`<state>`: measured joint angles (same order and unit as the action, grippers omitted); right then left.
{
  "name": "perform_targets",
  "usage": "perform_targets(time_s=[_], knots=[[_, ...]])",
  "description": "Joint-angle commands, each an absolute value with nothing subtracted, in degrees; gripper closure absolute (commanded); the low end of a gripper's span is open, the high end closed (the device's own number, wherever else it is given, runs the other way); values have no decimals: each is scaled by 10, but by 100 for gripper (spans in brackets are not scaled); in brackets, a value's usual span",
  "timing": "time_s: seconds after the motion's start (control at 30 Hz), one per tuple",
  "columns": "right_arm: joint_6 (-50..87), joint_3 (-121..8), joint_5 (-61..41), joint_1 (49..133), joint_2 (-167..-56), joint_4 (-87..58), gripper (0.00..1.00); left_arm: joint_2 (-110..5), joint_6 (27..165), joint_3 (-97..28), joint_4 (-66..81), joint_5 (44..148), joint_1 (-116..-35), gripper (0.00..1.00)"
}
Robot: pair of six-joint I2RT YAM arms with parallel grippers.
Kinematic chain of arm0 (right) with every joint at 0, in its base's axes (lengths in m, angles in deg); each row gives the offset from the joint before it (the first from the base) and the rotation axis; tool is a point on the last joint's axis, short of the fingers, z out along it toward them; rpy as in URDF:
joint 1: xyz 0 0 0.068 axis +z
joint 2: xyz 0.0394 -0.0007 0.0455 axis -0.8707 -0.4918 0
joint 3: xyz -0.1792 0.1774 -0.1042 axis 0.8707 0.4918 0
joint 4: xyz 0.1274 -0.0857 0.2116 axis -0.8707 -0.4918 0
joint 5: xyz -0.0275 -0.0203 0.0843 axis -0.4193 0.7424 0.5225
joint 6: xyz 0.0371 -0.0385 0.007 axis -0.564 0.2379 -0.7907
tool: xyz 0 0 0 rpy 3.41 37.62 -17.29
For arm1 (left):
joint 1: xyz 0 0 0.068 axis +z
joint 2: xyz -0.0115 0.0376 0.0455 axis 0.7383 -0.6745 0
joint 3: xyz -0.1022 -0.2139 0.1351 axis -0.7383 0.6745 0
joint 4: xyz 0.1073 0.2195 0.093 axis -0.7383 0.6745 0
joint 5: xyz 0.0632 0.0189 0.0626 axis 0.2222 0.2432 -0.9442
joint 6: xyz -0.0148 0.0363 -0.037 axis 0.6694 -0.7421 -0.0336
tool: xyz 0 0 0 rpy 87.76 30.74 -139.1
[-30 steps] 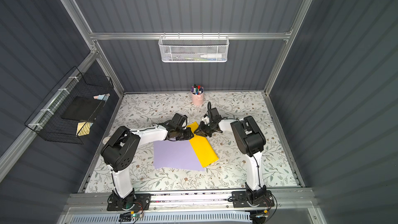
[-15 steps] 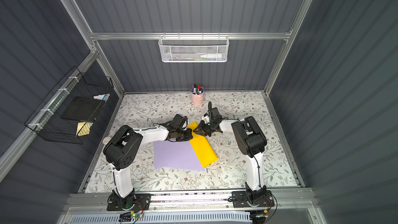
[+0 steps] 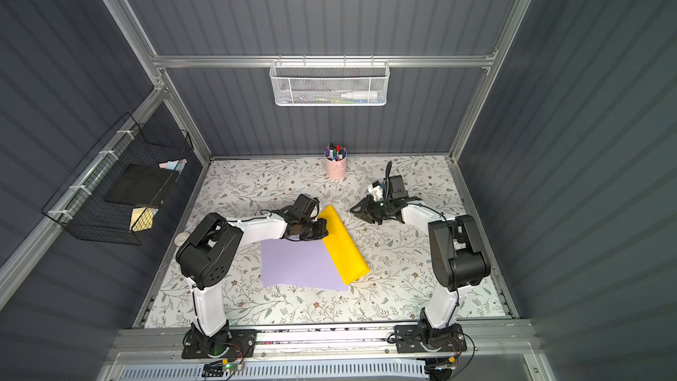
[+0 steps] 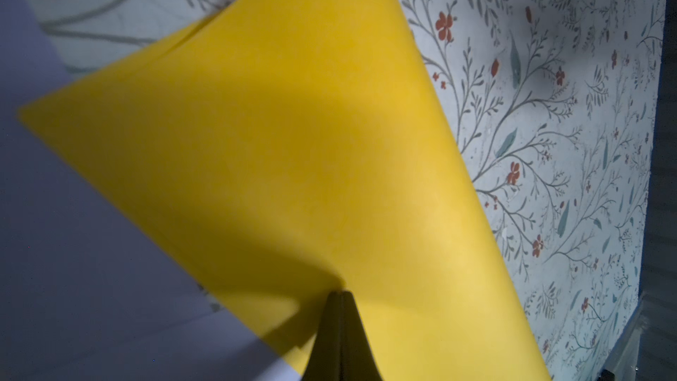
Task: Fold the rectangular paper in half along the long edge
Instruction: Fold the paper.
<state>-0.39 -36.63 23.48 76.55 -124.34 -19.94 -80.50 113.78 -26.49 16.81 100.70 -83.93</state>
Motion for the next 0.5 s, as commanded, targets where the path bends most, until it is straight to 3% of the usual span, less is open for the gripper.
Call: perform_targets(time_s=[0.0, 0.47], knots=[[-11, -322, 266, 773, -1258, -165, 70, -823, 1128, -252, 187, 1005, -839, 100], [-39, -305, 279, 800, -1276, -100, 78, -815, 1126, -254, 192, 1005, -839, 100]])
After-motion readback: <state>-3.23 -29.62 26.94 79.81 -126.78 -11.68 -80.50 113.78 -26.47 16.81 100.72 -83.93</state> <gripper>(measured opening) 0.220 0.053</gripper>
